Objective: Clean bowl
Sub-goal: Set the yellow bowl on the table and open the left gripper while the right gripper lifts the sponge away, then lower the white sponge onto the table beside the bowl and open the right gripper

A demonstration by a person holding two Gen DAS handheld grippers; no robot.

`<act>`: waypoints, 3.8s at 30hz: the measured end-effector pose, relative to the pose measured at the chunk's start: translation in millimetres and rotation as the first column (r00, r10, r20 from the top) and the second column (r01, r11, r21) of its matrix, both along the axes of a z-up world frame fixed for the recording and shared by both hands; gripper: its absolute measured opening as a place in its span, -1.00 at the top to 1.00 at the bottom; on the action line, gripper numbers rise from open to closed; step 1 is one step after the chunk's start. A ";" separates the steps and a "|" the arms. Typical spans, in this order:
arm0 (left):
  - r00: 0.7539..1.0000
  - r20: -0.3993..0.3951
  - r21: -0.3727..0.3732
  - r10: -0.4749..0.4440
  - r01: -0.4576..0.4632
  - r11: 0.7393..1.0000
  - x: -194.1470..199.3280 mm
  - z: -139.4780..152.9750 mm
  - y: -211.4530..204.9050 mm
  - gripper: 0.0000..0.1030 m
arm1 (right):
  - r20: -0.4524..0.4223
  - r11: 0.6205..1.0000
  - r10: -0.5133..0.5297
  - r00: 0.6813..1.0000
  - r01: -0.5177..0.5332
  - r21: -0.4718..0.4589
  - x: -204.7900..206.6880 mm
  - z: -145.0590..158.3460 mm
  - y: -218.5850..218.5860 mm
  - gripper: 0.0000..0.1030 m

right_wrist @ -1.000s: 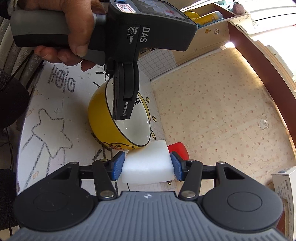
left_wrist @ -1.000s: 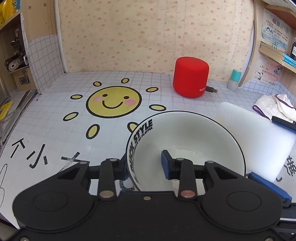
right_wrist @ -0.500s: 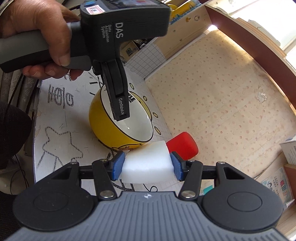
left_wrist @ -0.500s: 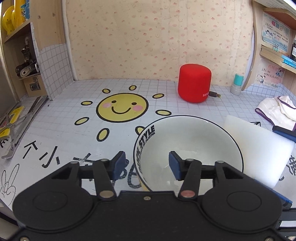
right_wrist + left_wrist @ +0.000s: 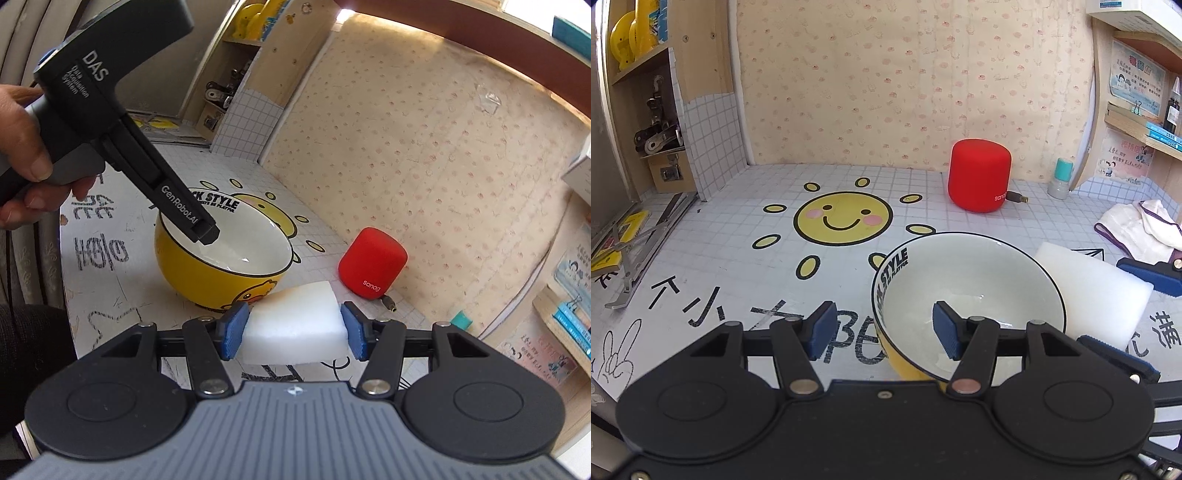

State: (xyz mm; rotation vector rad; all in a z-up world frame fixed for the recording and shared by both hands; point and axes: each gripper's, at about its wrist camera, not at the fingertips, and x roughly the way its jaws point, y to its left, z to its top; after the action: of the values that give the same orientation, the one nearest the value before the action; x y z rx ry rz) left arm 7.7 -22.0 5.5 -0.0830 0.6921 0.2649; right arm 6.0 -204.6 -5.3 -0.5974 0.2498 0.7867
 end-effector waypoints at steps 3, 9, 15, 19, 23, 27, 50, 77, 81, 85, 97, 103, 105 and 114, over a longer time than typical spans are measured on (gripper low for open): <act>1.000 0.002 -0.005 -0.001 0.001 1.000 -1.8 0.7 1.2 -0.16 | -0.033 0.998 -0.041 0.999 0.043 0.045 4.2 0.5 -3.9 -0.11; 1.000 0.006 -0.009 -0.004 0.004 1.000 -3.0 0.6 2.0 -0.16 | -0.070 0.982 -0.142 0.987 0.150 0.116 13.0 4.8 -12.0 -0.11; 1.000 0.003 -0.015 -0.012 0.012 1.000 -7.4 0.0 3.0 -0.16 | -0.145 0.943 -0.235 0.961 0.262 0.206 26.2 6.7 -18.2 -0.11; 1.000 0.005 -0.025 -0.010 0.010 1.000 -9.5 0.8 5.2 -0.15 | -0.229 0.921 -0.248 0.941 0.303 0.246 37.6 1.4 -15.7 -0.13; 1.000 0.007 -0.027 -0.009 0.009 1.000 -10.9 0.6 5.6 -0.16 | -0.267 0.909 -0.265 0.927 0.333 0.252 42.2 -4.4 -9.1 -0.33; 1.000 0.011 -0.029 -0.008 0.008 1.000 -13.5 1.9 8.1 -0.16 | -0.269 0.897 -0.271 0.924 0.343 0.278 37.6 -5.8 -9.8 -0.45; 0.999 0.018 -0.040 -0.043 0.044 0.998 -17.5 3.0 5.4 -0.16 | -0.264 0.900 -0.240 0.934 0.316 0.300 20.9 -4.5 -8.4 -0.55; 0.999 0.030 0.009 0.024 -0.024 1.000 -38.5 17.5 -4.8 -0.61 | -0.491 0.775 -0.381 0.784 0.560 0.294 28.2 16.7 -5.9 -0.69; 0.999 0.029 0.039 0.023 -0.024 0.999 -46.6 21.1 -11.3 -0.66 | -0.493 0.735 -0.448 0.746 0.621 0.271 21.5 22.3 -1.3 -0.69; 0.999 0.035 0.036 0.018 -0.020 0.999 -57.3 25.8 -16.5 -0.67 | -0.441 0.725 -0.505 0.742 0.642 0.251 9.7 25.5 5.2 -0.69; 0.999 0.001 0.048 0.049 -0.049 0.998 -75.6 25.1 -22.2 -0.67 | -0.458 0.721 -0.504 0.732 0.649 0.245 -5.9 26.7 6.4 -0.69; 0.998 -0.017 0.029 0.065 -0.065 0.997 -77.9 24.1 -18.2 -0.67 | -0.475 0.725 -0.497 0.726 0.648 0.231 -8.4 26.3 8.4 -0.69; 0.997 -0.024 0.047 0.077 -0.075 0.996 -77.9 23.9 -19.2 -0.67 | -0.476 0.729 -0.501 0.723 0.648 0.218 -8.5 26.3 9.8 -0.69; 0.989 -0.030 0.123 0.144 -0.139 0.983 -76.2 26.6 -19.1 -0.69 | -0.485 0.732 -0.501 0.717 0.650 0.204 -6.3 22.9 9.5 -0.69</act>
State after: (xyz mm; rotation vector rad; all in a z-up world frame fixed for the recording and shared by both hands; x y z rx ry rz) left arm -68.5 -41.1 32.1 -0.0116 0.7079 0.4452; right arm -0.3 -195.1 17.6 0.0292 0.6275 0.2966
